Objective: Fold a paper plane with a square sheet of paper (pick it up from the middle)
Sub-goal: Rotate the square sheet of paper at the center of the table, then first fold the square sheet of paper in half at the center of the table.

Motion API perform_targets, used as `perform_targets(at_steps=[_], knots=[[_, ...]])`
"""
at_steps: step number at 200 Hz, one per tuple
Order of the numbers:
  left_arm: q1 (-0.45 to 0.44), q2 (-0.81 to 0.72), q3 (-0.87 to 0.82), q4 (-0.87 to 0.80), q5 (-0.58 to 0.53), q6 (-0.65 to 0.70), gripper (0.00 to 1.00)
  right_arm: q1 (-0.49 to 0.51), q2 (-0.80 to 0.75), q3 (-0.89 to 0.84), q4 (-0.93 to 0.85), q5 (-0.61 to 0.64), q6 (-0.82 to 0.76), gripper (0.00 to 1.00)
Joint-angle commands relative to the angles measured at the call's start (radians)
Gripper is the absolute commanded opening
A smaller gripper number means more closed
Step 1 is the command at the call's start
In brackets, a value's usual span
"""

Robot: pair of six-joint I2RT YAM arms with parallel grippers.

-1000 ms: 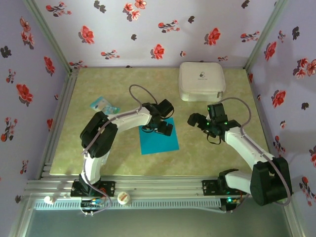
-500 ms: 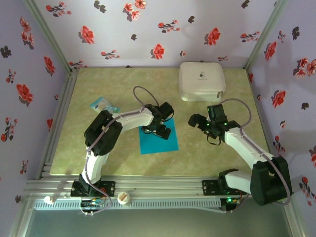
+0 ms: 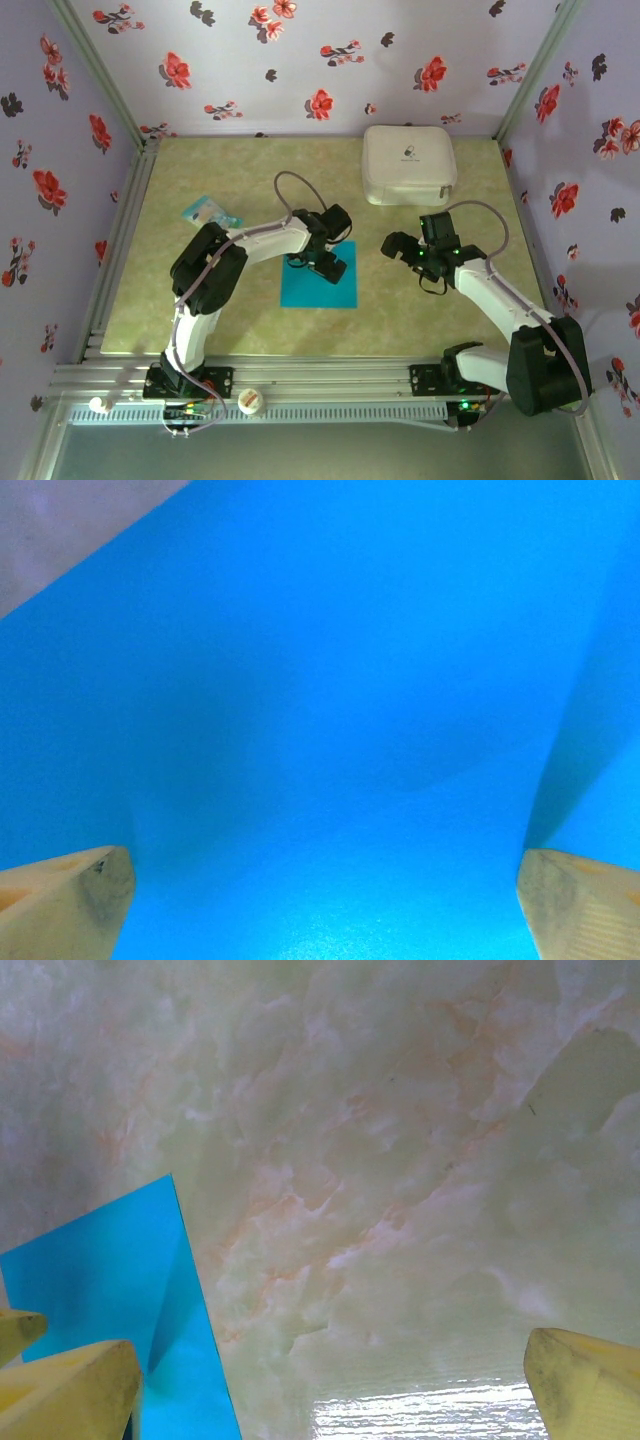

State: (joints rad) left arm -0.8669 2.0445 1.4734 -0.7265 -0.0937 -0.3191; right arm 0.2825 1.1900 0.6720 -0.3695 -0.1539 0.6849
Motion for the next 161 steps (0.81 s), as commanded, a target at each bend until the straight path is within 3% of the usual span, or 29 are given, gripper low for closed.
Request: perform_targets(at_steps=[1, 36, 93, 161], knots=[[0.014, -0.071, 0.065, -0.044, -0.015, -0.179, 0.99, 0.006, 0.014, 0.021, -0.010, -0.013, 0.008, 0.99], [0.005, -0.047, 0.135, -0.151, -0.036, -0.421, 0.98, 0.006, 0.024, 0.053, -0.068, -0.007, 0.005, 0.99], [-0.007, 0.000, 0.130, -0.183, -0.064, -0.460, 0.98, 0.006, 0.006, 0.067, -0.088, -0.025, -0.011, 0.99], [-0.007, 0.038, 0.121, -0.130, 0.034, -0.485, 0.95, 0.006, 0.043, 0.077, -0.082, -0.117, -0.047, 0.99]])
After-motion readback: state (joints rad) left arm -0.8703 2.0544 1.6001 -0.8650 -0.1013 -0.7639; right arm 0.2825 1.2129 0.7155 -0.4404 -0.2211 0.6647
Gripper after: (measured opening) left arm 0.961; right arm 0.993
